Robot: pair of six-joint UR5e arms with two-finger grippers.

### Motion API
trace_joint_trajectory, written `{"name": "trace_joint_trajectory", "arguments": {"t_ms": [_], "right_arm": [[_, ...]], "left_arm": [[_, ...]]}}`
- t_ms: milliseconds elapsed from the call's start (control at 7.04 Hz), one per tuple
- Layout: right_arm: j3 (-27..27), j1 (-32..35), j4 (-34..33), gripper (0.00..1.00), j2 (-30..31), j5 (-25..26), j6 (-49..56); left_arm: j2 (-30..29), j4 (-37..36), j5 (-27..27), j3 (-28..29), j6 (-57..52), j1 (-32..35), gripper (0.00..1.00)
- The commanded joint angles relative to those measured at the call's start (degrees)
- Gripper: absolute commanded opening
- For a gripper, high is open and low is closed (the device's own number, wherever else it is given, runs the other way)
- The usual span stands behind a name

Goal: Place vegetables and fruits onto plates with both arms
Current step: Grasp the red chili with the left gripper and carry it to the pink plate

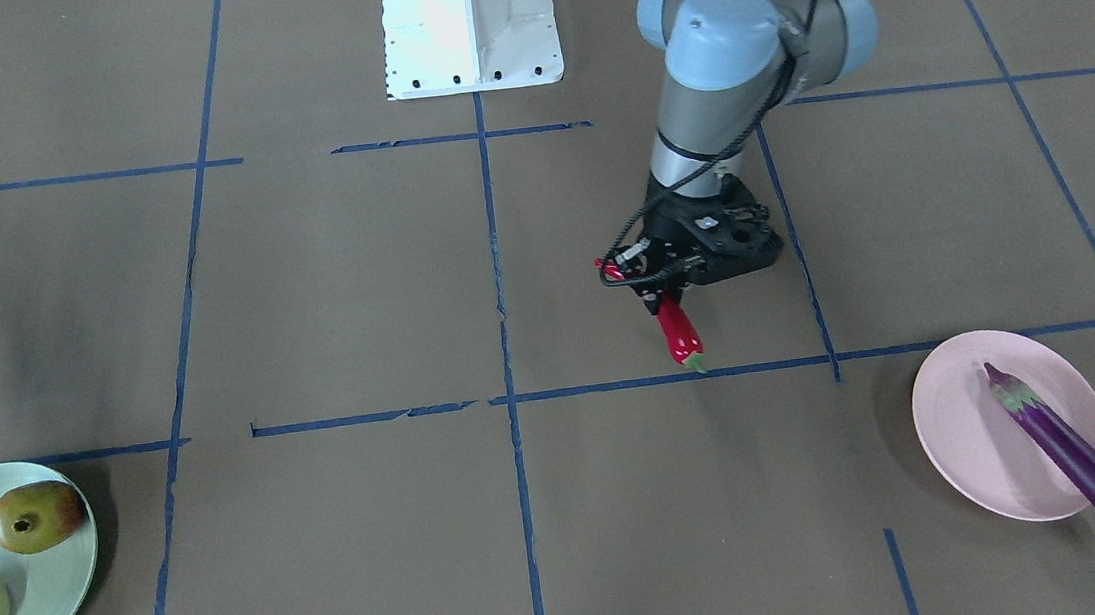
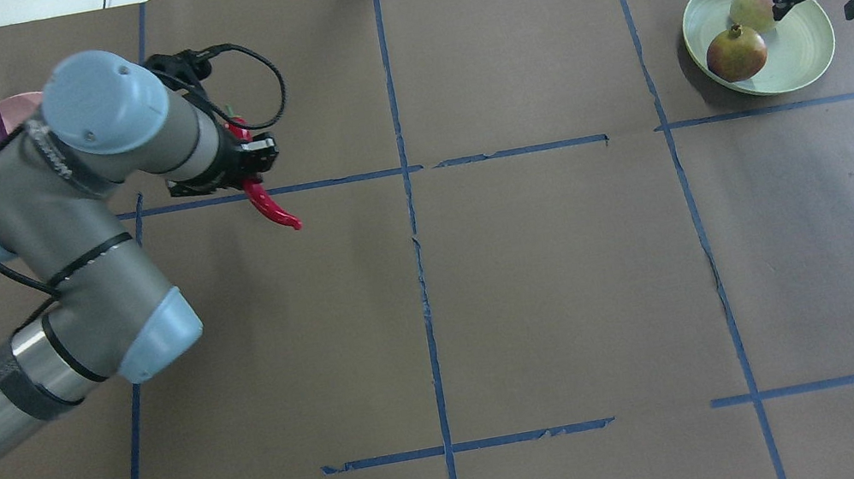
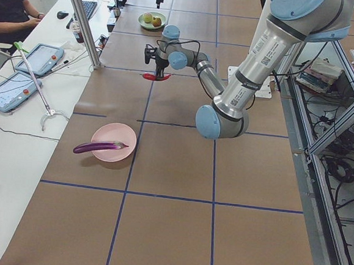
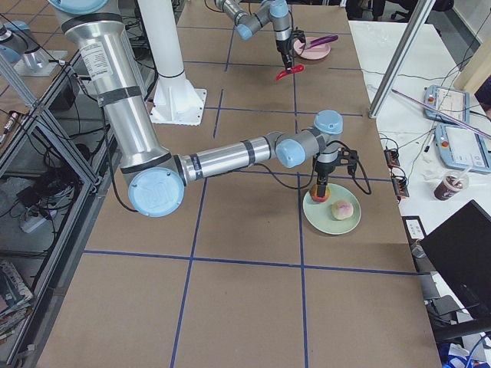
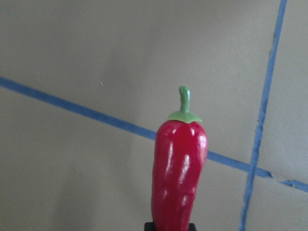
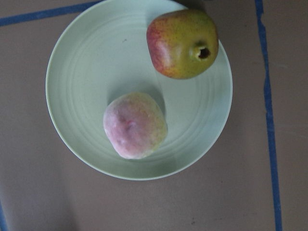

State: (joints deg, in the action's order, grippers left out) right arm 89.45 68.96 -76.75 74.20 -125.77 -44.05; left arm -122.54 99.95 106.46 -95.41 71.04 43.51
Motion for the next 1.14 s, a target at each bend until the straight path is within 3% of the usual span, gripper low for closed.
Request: {"name": "trace_joint_trajectory", "arguments": {"t_ms": [0, 284, 568, 852, 994], "right_arm": [[7.11, -0.06, 0.46, 1.00, 6.37, -2.20, -0.42], [9.68, -0.06, 0.73, 1.00, 7.89, -2.56, -0.51], [9.95, -0.32, 0.82, 1.00, 8.59, -2.47, -0.59], [9.95, -1.46, 0.90, 1.00, 8.16, -1.59, -0.68], [10.04, -1.46, 0.90, 1.00, 7.98, -1.50, -0.68]], "left_arm": [[5.02, 0.16, 8.53, 5.71, -22.84, 13.02, 0.00], [5.03, 1.55, 13.41, 18.71, -37.94, 21.06, 0.00], [3.46, 10.31, 14.64, 29.28, -35.72, 20.74, 0.02], [1.00, 10.79, 14.83, 30.72, -33.07, 18.81, 0.04], [0.99, 10.88, 14.74, 30.72, -33.15, 18.80, 0.58]]}}
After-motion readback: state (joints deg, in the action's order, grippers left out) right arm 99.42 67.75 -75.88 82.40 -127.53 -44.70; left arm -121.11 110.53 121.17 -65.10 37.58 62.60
